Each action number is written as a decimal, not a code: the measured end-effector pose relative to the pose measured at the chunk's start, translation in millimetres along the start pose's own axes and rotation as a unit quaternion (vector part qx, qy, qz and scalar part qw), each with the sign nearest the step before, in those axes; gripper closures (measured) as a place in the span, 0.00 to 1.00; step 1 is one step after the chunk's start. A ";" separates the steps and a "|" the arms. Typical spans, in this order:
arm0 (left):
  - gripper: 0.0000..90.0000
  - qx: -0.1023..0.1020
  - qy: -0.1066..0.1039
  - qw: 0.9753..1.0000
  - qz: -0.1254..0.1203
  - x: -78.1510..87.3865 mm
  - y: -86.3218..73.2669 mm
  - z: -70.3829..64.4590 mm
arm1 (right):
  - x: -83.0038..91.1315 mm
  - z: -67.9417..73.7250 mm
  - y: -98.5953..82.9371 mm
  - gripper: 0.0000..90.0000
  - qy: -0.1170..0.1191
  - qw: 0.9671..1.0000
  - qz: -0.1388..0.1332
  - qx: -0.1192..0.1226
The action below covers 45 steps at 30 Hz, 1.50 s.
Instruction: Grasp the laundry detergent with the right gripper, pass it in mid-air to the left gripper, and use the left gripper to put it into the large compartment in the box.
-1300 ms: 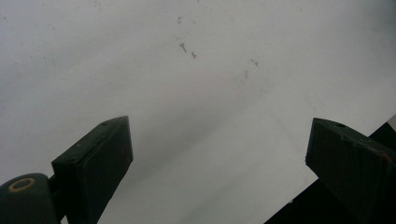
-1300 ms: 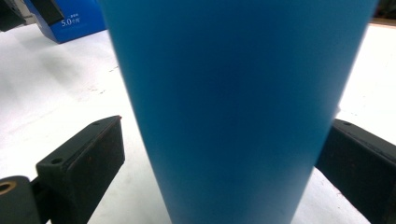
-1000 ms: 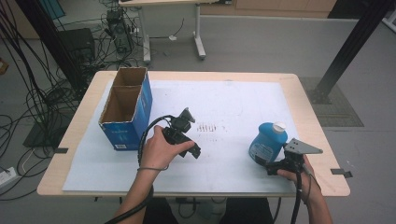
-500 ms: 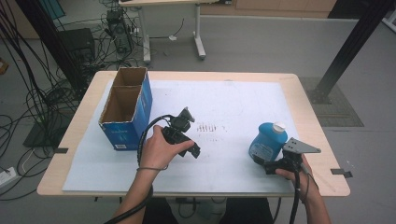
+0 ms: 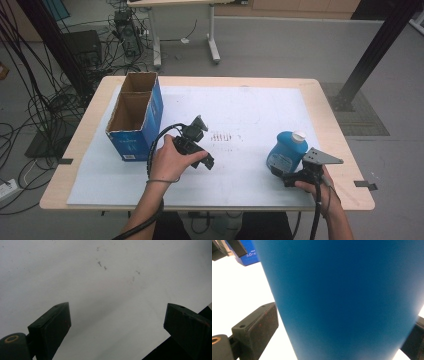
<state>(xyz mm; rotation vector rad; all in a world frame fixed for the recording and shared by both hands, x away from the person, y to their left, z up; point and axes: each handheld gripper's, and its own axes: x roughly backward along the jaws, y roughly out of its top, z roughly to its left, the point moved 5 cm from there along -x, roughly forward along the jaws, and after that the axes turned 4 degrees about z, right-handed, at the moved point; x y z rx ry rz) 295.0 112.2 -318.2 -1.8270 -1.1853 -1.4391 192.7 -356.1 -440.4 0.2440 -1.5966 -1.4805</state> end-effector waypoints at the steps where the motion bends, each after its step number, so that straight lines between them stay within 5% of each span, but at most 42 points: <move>1: 0.09 0.001 -0.001 1.000 0.001 -0.6 0.0 0.2 | 0.0 0.0 0.1 0.03 0.000 1.000 0.000 0.000; 45: 0.08 0.001 -0.001 1.000 -0.002 1.6 -0.4 -1.9 | 2.3 2.1 0.2 0.03 -0.003 1.000 -0.004 0.002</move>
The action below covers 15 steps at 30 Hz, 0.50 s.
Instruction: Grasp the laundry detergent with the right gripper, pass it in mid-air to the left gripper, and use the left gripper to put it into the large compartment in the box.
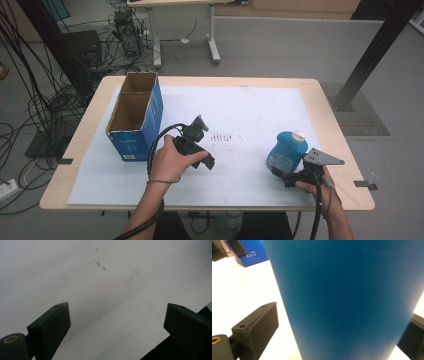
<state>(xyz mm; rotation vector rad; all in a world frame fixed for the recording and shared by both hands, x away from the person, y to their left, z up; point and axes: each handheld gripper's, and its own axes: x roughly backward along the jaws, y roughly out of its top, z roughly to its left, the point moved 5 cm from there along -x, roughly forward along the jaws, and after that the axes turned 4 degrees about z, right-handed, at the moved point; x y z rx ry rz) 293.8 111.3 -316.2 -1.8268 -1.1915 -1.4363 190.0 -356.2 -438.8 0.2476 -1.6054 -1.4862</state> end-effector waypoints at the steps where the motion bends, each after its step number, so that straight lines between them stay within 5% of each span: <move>1: 0.08 0.000 0.000 1.000 0.000 0.1 0.0 -0.1 | 0.0 0.0 0.0 0.03 0.000 1.000 0.000 0.000; 15: 0.08 0.001 0.000 1.000 0.001 -0.7 0.5 0.6 | 0.7 -1.3 -0.9 0.03 0.000 1.000 -0.001 -0.003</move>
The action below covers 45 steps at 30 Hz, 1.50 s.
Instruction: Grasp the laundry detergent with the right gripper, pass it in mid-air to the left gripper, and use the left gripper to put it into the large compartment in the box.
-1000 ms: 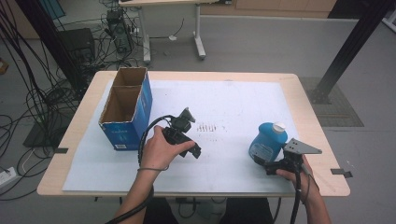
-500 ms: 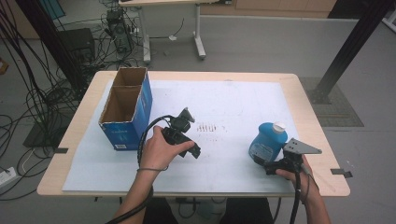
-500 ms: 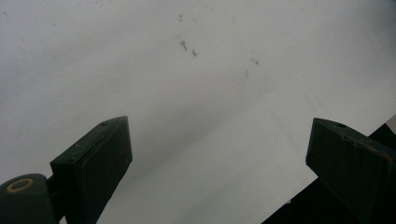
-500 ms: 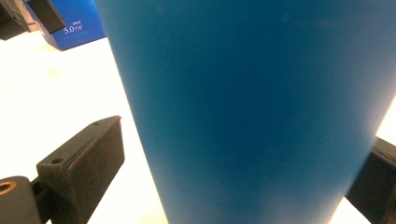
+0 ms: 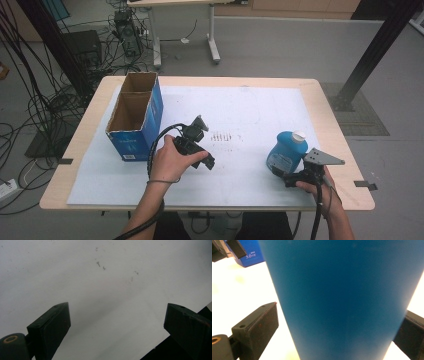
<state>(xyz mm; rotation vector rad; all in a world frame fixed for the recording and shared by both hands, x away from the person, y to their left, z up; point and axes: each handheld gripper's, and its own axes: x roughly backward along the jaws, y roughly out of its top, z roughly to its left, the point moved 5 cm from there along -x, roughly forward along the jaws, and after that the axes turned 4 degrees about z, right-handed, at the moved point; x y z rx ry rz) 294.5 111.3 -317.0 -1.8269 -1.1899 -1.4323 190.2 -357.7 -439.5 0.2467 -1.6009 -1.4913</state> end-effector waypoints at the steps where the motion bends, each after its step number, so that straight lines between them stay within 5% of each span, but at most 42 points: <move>1: 0.08 0.000 0.000 1.000 0.000 0.0 0.0 0.0 | 0.0 0.0 0.0 0.03 0.000 1.000 0.000 0.000; 31: 0.08 0.004 -0.002 1.000 0.000 -0.2 -1.1 0.7 | -2.2 2.0 1.4 0.03 0.001 1.000 -0.002 -0.001; 45: 0.08 0.003 -0.003 1.000 0.001 -1.8 -0.7 -0.2 | -2.1 1.1 -0.3 0.17 0.002 1.000 -0.010 0.003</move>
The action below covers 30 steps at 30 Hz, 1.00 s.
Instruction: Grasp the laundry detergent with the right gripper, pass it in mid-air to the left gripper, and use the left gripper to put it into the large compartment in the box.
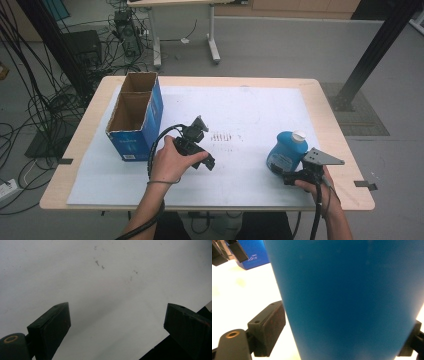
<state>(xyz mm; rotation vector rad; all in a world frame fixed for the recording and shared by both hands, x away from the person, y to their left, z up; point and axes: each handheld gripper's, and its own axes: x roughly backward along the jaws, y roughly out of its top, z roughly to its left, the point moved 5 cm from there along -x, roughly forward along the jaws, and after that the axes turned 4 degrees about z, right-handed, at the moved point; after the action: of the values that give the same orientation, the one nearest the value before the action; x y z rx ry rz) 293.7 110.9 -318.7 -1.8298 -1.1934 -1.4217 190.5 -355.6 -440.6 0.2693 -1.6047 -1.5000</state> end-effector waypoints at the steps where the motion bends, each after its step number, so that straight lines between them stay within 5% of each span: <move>1: 0.08 0.000 0.000 1.000 0.000 -0.1 -0.1 0.1 | -0.3 0.0 0.0 0.17 0.000 1.000 -0.001 -0.001; 15: 0.08 -0.001 -0.002 1.000 -0.001 -0.8 -0.3 -0.3 | -1.2 0.4 -1.1 0.36 -0.005 1.000 -0.004 0.007; 30: 0.08 -0.001 -0.003 1.000 0.001 -1.4 0.7 -1.1 | -1.4 2.5 -1.6 0.44 -0.021 1.000 -0.008 0.009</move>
<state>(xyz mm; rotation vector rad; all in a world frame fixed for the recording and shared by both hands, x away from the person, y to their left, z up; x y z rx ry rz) 293.6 109.2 -319.6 -1.8361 -1.1935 -1.4177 188.8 -353.3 -442.3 0.2629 -1.6523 -1.5133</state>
